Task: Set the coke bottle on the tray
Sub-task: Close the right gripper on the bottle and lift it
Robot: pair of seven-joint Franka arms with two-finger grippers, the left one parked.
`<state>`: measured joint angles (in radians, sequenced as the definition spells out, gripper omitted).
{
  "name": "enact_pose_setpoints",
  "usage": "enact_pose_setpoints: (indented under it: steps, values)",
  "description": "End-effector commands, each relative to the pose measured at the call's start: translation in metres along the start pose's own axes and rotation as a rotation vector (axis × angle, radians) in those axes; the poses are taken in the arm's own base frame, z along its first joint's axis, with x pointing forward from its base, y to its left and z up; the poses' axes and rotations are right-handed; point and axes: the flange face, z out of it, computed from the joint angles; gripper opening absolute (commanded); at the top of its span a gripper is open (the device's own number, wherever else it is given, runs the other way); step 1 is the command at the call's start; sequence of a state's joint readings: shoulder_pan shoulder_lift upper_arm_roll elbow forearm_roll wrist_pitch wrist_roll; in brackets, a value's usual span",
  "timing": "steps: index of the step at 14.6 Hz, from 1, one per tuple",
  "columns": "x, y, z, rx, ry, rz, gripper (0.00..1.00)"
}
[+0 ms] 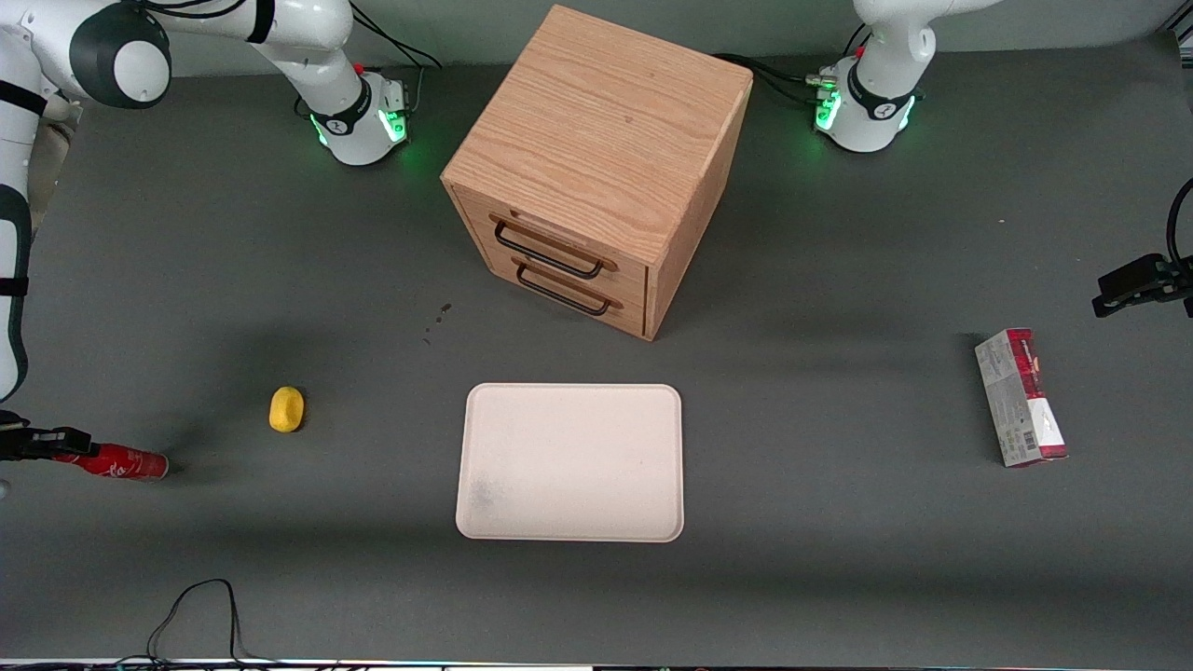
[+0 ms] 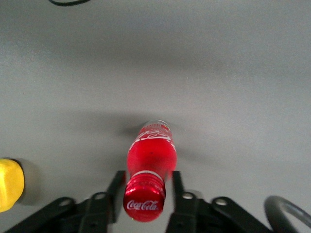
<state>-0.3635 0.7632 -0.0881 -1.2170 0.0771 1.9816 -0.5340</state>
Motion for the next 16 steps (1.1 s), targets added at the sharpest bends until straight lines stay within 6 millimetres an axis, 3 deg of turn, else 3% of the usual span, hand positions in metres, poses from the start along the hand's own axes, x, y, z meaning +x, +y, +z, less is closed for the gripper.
enact_pose_setpoints:
  steps: [1, 6, 9, 11, 15, 16]
  values:
    - [0.002, 0.001, -0.004, 0.010, 0.019, -0.022, 0.00]
    - [0.002, -0.001, -0.026, 0.002, 0.030, -0.028, 0.00]
    - [-0.001, -0.007, -0.069, 0.019, 0.001, -0.036, 0.00]
    - [-0.010, -0.014, -0.122, 0.021, -0.016, -0.047, 0.00]
    - [-0.051, -0.032, -0.230, 0.010, -0.034, -0.052, 0.00]
    - [-0.061, -0.034, -0.249, 0.015, -0.046, -0.069, 0.00]
